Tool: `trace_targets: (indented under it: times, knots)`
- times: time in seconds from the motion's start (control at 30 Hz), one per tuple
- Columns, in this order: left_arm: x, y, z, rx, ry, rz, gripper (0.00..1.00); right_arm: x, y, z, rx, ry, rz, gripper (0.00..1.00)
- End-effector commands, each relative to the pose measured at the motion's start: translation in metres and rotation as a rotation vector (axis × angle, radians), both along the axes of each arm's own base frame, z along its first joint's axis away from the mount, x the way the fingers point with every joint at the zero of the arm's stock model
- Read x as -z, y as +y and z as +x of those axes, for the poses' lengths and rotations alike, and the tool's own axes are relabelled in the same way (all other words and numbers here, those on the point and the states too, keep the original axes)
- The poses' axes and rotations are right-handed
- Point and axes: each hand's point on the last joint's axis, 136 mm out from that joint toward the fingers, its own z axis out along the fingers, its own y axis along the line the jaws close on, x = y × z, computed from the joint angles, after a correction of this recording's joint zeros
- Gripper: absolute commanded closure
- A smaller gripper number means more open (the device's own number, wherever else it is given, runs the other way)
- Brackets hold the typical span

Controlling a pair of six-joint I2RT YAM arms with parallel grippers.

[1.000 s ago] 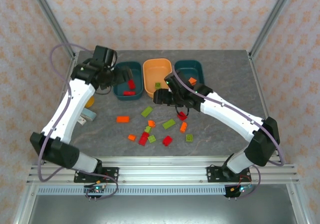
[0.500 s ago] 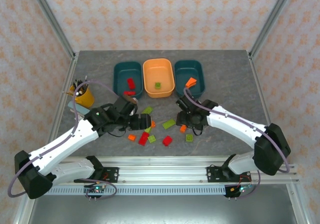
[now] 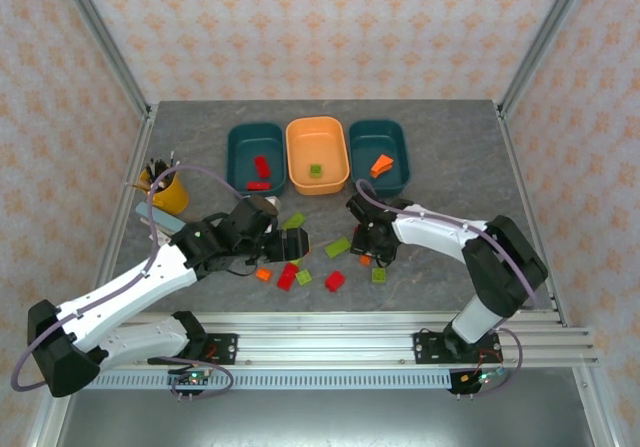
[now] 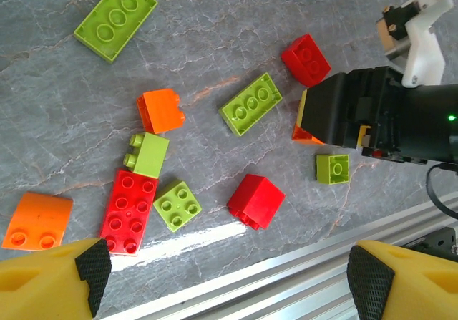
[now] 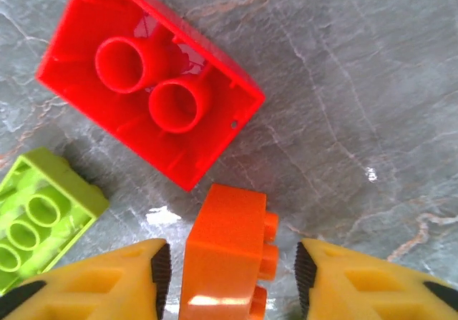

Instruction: Sort the legos into containers by color

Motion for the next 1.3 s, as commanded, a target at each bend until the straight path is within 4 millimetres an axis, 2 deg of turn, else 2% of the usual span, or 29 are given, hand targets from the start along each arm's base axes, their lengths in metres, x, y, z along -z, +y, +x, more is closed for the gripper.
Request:
trace_targets:
  times: [0.0, 0.13, 0.23, 0.33, 0.43, 0.53, 0.6, 0.67, 0.73, 0.8, 0.97, 1.1, 1.27]
  knots:
    - [-0.006, 0.004, 0.003, -0.035, -0.037, -0.006, 0.11, 0.005, 0.001, 0.005, 0.018, -0.002, -0.005, 0.57]
    - [-0.006, 0.005, 0.003, -0.038, -0.04, -0.007, 0.12, 0.006, 0.001, 0.009, 0.026, -0.01, -0.02, 0.69]
    - [-0.008, 0.004, 0.005, -0.043, -0.044, -0.007, 0.12, -0.003, -0.001, 0.013, 0.032, -0.033, -0.032, 0.78]
    - [-0.021, 0.003, 0.011, -0.054, -0.069, -0.017, 0.12, -0.032, -0.011, 0.02, 0.027, -0.099, -0.063, 0.79]
    - [-0.049, -0.002, 0.024, -0.079, -0.118, -0.033, 0.11, -0.079, -0.022, 0.035, -0.004, -0.203, -0.093, 0.79]
    - [-0.074, -0.01, 0.044, -0.101, -0.15, -0.039, 0.1, -0.116, -0.035, 0.061, -0.022, -0.268, -0.096, 0.8]
    - [-0.088, -0.013, 0.061, -0.126, -0.153, -0.055, 0.1, -0.132, -0.04, 0.086, -0.044, -0.292, -0.078, 0.8]
    - [-0.094, -0.016, 0.077, -0.147, -0.148, -0.07, 0.1, -0.138, -0.038, 0.11, -0.088, -0.299, -0.057, 0.8]
    - [-0.098, -0.015, 0.093, -0.174, -0.15, -0.072, 0.1, -0.139, -0.034, 0.133, -0.135, -0.289, -0.04, 0.81]
    - [-0.096, -0.011, 0.11, -0.209, -0.137, -0.066, 0.1, -0.132, -0.033, 0.155, -0.161, -0.265, -0.041, 0.81]
    - [-0.093, -0.007, 0.142, -0.272, -0.132, -0.071, 0.1, -0.102, -0.026, 0.195, -0.188, -0.197, 0.019, 0.81]
    - [-0.089, -0.008, 0.156, -0.293, -0.115, -0.07, 0.1, -0.076, -0.016, 0.208, -0.231, -0.142, 0.029, 0.81]
    - [-0.08, -0.008, 0.155, -0.294, -0.096, -0.062, 0.1, -0.05, -0.011, 0.215, -0.253, -0.094, 0.034, 0.81]
